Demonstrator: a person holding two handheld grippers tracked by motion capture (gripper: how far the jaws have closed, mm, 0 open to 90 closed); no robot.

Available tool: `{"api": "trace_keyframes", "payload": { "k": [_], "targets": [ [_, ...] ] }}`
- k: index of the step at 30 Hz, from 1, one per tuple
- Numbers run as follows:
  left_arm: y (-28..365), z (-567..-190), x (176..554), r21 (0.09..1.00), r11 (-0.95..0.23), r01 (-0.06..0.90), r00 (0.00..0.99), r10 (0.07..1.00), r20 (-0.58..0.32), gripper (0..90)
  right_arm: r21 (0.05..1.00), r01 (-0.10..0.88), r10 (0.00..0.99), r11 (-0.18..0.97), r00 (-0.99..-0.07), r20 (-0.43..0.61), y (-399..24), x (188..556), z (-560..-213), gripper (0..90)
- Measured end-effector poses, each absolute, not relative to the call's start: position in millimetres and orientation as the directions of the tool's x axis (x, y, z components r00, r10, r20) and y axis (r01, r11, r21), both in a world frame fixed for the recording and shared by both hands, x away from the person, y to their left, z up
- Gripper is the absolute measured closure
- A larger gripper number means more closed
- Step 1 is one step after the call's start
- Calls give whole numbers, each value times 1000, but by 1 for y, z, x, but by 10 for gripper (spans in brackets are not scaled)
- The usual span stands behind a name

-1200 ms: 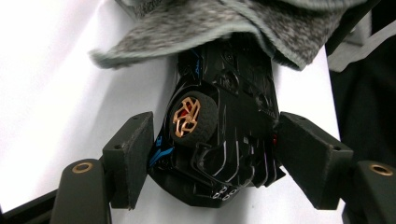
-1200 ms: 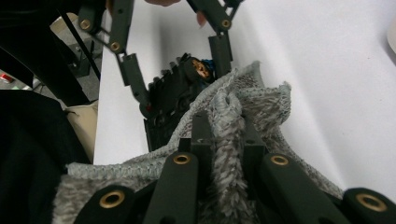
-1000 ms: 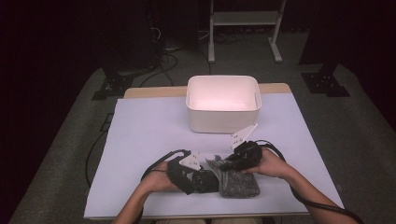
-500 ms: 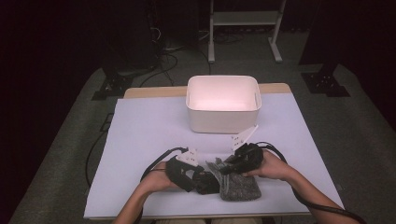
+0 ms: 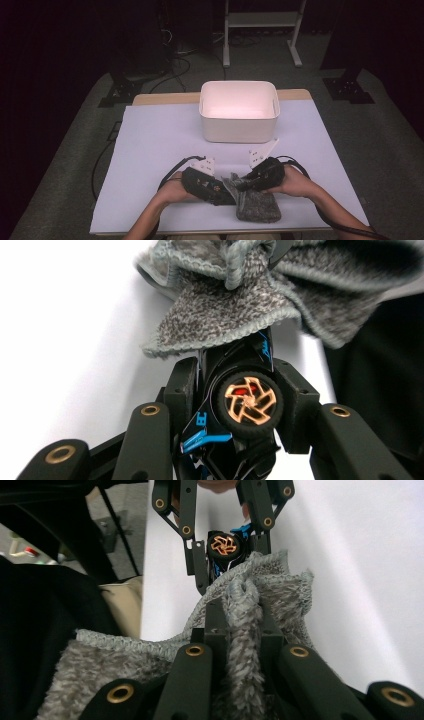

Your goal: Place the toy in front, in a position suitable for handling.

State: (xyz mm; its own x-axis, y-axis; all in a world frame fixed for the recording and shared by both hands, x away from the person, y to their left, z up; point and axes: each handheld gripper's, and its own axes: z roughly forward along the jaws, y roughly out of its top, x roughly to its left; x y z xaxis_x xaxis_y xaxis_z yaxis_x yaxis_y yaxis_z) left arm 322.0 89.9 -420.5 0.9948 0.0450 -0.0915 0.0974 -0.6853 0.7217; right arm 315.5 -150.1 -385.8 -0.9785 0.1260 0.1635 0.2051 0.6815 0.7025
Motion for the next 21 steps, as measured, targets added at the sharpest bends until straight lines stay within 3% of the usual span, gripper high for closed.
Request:
{"api": "trace_keyframes", "payload": {
  "k": [4,12,15,18,21],
  "targets": [
    [90,-414,325,705,-709,18,999,36,10,579,715,192,146,672,-981,126,-148,322,-382,805],
    [99,-422,322,738,-674,36,999,34,-18,587,689,143,127,710,-989,75,-140,318,-385,808],
    [100,-423,319,733,-679,25,999,33,-3,460,672,119,124,731,-991,42,-140,313,-383,809],
    [108,-423,319,723,-689,57,997,77,-5,430,666,111,130,738,-991,20,-144,312,-382,809],
    [116,-426,319,727,-683,62,997,80,-10,538,671,123,139,731,-990,29,-147,312,-382,800]
  ]
}}
